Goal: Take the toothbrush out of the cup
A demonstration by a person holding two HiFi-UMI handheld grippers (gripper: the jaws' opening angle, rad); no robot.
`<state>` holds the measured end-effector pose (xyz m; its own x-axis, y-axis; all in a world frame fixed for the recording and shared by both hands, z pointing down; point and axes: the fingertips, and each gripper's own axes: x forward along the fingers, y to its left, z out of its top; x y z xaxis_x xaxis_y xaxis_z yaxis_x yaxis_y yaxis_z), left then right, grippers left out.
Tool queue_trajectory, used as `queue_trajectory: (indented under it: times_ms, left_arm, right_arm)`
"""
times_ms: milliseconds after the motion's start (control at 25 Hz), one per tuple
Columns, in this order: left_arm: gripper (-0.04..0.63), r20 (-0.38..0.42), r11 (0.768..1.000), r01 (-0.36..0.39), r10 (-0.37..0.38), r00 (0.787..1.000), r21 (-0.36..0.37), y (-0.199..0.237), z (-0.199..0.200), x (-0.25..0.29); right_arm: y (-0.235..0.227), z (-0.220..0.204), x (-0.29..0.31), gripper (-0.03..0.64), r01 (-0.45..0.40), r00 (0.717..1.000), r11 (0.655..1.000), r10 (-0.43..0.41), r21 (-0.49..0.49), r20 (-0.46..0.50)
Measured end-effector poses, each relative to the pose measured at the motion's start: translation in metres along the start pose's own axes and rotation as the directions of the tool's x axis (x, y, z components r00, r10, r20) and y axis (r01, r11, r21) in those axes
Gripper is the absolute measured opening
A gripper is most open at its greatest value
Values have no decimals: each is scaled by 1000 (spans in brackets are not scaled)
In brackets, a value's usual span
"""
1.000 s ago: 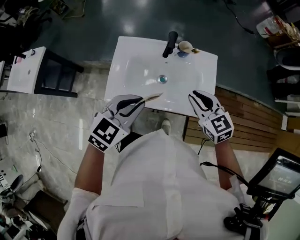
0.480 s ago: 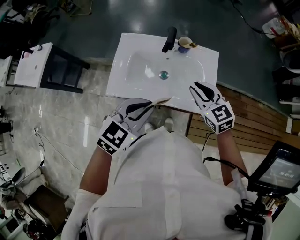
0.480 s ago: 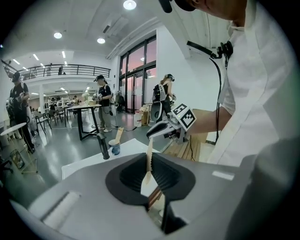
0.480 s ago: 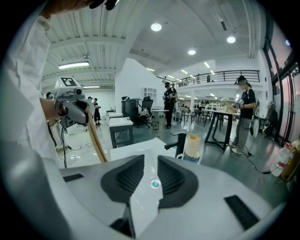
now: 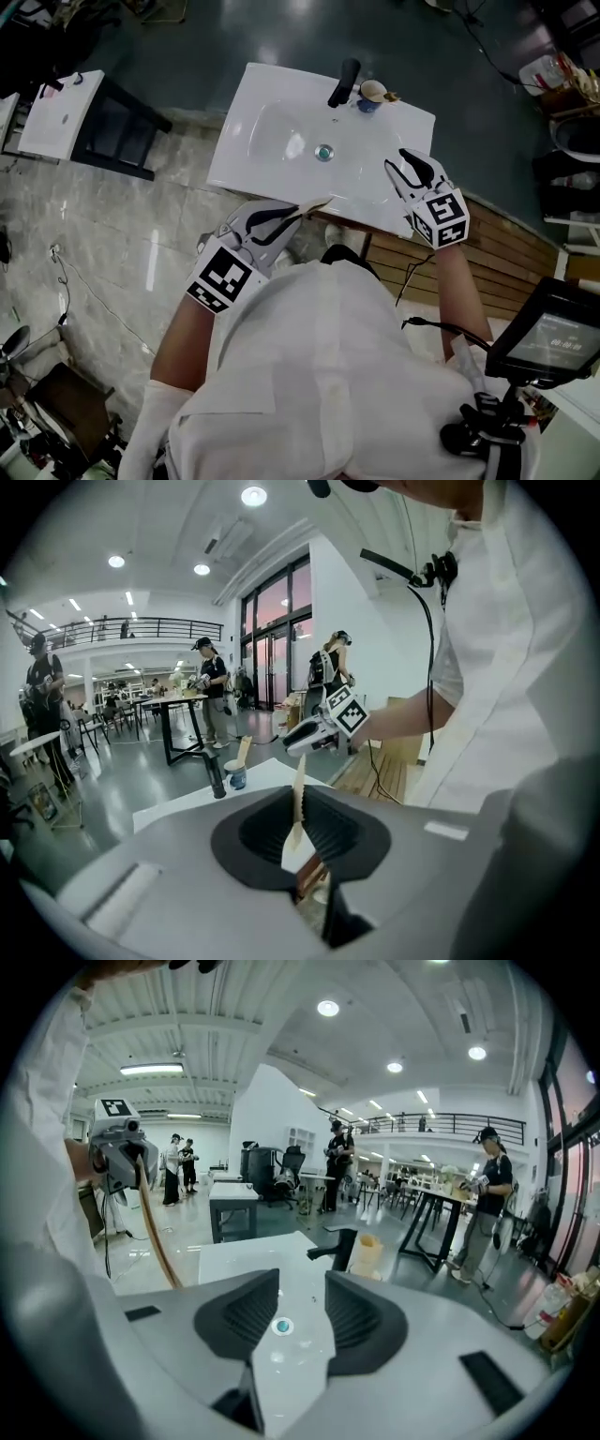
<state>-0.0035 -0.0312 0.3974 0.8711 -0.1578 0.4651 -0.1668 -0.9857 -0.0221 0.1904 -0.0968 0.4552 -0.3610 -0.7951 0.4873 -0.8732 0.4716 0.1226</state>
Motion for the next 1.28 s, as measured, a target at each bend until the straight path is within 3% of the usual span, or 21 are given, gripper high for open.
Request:
queue_trajectory:
  times_ms: [200,520,760,1200,1280]
  left_arm:
    - [34,9,996,-67,67,998,-52,3,8,2]
    - [34,-21,986,-141,140,990,-85,13,27,40]
    - [34,-55,974,-198,193,980,-110,10,34,65]
    - [34,-114,956,-257,242,964,-142,-3,31,85]
    - [34,-116,957,-258,243,963,-135,-4,35,84]
  right_arm:
    - [-46,6,18,161,-21,1000,997,22,-76,5]
    - [-90,14,68,198,-159,986,965,164,-207,5]
    - [-85,7,91,198,-293,952,914,307,-281,3]
    - [-76,-7,108,195,-373,917,864,399,-339,7]
    - [-74,-5,107,164,-374,915,863,403,-340,15]
